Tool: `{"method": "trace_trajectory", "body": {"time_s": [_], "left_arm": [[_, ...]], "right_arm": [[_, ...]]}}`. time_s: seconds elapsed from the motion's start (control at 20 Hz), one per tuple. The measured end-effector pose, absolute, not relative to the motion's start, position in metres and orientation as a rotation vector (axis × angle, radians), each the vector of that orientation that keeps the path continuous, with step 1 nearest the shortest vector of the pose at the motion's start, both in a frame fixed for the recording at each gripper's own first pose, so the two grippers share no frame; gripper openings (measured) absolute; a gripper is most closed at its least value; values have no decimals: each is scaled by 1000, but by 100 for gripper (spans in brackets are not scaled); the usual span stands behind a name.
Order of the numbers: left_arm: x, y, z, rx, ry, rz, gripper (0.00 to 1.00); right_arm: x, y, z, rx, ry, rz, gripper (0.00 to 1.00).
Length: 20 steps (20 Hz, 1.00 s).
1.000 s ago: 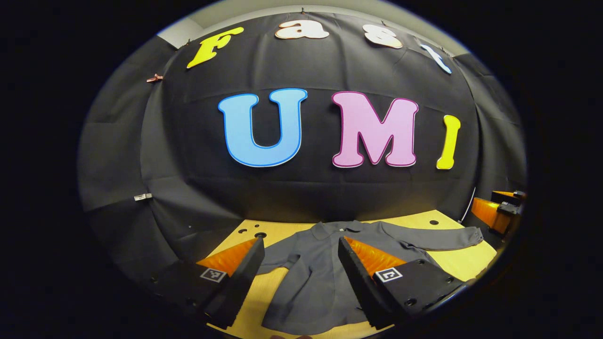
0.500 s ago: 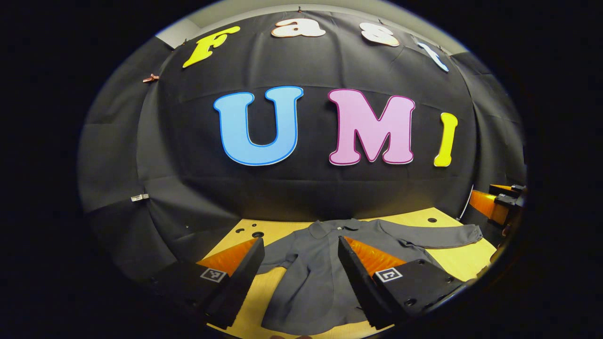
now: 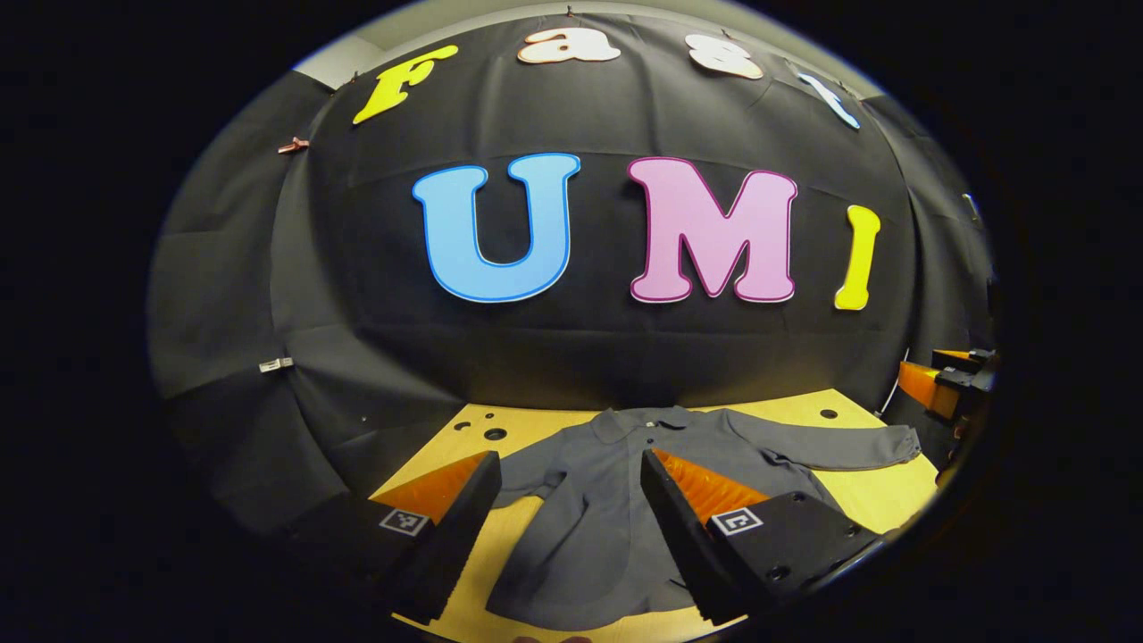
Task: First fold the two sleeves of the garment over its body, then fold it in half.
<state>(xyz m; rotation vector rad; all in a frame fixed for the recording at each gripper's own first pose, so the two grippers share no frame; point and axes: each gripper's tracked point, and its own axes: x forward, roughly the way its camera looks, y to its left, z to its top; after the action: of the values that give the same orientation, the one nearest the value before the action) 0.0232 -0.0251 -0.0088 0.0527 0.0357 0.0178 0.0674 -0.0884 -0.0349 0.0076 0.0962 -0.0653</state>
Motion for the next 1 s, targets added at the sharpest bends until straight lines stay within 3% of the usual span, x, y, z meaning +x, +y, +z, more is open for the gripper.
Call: {"method": "trace_trajectory", "body": {"time_s": [0.4,1.0], "left_arm": [[29,-32,-44,15,109,118,98],[39,-6,-77,12,216,208,97]], "right_arm": [[109,-162,-95,74,259,-105,98],[136,-305,-201,151,506,-411,98]]}}
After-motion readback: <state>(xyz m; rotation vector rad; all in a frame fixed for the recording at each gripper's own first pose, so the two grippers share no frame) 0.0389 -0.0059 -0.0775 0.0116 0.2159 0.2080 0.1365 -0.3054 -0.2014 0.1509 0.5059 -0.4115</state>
